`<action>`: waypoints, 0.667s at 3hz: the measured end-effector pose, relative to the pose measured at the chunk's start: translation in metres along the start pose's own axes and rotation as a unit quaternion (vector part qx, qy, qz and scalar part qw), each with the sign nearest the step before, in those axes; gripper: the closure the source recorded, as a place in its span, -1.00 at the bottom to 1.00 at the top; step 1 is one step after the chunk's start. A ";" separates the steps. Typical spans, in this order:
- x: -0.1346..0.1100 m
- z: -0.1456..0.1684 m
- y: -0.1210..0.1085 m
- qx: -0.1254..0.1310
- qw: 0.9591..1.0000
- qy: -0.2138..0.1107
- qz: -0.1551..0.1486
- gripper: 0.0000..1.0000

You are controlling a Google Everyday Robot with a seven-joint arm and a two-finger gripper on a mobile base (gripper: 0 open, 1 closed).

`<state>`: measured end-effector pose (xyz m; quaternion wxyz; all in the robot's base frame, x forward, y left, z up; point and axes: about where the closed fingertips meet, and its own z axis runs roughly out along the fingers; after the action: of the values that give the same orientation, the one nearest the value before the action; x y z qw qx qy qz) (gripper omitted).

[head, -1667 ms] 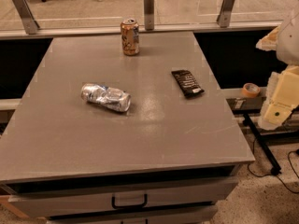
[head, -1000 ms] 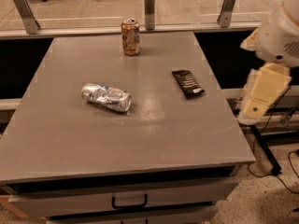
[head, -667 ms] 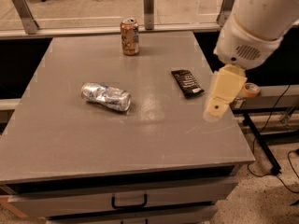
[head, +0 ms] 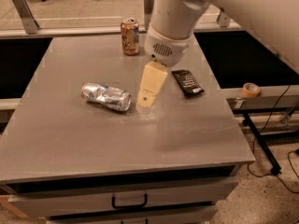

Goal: Place redbull can upright

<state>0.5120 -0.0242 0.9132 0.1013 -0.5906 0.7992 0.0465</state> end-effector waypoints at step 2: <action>-0.035 0.011 -0.006 0.000 0.999 -0.037 0.015 -1.00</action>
Offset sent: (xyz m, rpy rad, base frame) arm 0.0424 0.0553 -0.0045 0.1936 -0.0484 -0.1551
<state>0.5285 0.0086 0.9104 0.1296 -0.5764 0.8038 0.0700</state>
